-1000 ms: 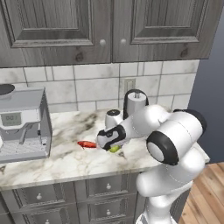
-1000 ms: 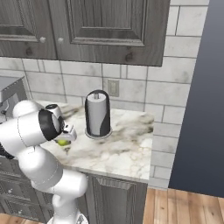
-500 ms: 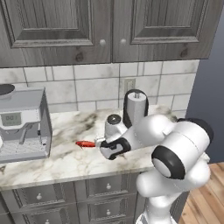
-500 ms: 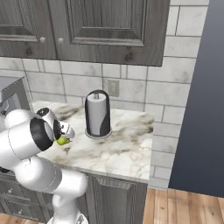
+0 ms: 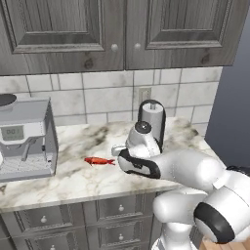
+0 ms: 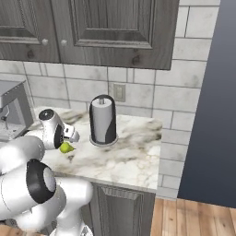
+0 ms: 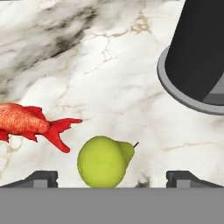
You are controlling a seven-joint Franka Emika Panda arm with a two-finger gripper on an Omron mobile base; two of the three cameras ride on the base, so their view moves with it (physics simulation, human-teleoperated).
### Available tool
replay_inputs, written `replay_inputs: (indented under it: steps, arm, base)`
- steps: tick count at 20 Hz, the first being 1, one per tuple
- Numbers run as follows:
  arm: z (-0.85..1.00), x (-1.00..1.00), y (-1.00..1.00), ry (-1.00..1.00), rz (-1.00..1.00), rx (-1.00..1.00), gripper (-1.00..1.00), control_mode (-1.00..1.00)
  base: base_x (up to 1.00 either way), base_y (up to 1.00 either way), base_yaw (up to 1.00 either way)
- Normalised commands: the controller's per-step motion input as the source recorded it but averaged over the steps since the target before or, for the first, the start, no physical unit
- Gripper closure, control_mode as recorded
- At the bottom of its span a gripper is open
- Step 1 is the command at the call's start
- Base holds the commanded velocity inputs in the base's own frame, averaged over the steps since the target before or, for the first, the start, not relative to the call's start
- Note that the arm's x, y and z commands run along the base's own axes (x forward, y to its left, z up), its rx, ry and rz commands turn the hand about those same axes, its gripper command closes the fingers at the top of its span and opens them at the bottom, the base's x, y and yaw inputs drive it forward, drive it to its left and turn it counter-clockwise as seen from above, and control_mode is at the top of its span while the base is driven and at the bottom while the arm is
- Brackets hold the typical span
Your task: Open the fridge, remove the pear, carrot, and fish, and place them on any counter.
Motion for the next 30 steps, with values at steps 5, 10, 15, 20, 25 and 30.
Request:
replay_inputs:
  steps: [5,10,15,20,25,30]
  arm:
    - [0.57,-0.36,-0.39,0.0,0.0,0.0,-1.0,-1.0]
    - [0.62,-0.54,-0.42,0.0,0.0,0.0,-1.0,-1.0]
    - [0.88,-0.6,-0.39,0.07,0.0,0.0,-1.0,-1.0]
    - [0.81,-0.68,-0.44,0.04,0.0,0.0,-1.0,-1.0]
    - [0.7,-0.79,-0.33,0.01,0.0,0.0,-1.0,-1.0]
    - [0.78,-0.93,-0.07,-0.04,0.0,-0.04,-1.0,-1.0]
  base:
    - [0.0,0.0,0.0]
    - [0.0,0.0,0.0]
    - [0.0,0.0,0.0]
    - [0.0,0.0,0.0]
    - [0.0,0.0,0.0]
    - [0.0,0.0,0.0]
